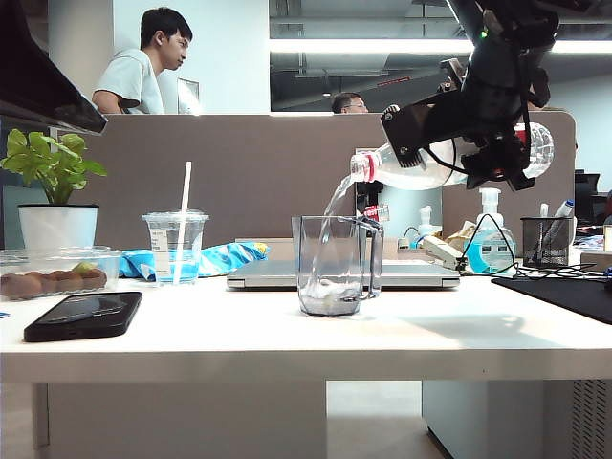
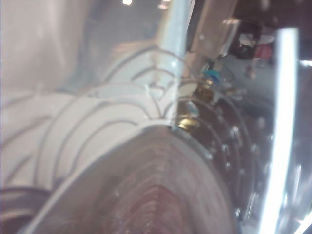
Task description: Pick up the mineral water bottle on the table and pour water into the mug until it's half full.
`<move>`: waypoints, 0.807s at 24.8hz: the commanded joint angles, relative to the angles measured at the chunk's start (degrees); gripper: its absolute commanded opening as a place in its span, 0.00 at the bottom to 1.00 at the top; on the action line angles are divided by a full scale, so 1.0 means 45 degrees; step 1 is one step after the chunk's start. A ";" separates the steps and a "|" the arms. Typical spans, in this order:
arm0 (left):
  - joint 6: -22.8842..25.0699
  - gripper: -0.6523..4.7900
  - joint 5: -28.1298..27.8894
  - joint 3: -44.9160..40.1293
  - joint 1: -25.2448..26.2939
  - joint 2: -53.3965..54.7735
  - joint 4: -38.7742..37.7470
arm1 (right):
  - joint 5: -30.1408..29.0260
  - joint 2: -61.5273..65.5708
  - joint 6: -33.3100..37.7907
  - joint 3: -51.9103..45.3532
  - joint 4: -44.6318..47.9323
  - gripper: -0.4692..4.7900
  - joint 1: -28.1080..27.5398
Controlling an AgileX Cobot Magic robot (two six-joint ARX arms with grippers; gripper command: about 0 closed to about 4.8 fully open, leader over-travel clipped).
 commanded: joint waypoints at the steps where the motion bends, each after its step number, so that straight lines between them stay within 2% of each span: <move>1: 0.0092 0.11 0.0039 0.0058 0.0015 -0.0024 -0.0019 | 0.0112 -0.0107 0.0005 0.0097 0.0374 0.57 0.0019; 20: 0.0087 0.11 0.0044 0.0058 0.0015 -0.0024 -0.0233 | 0.0228 -0.0107 -0.0039 0.0097 0.0374 0.57 0.0019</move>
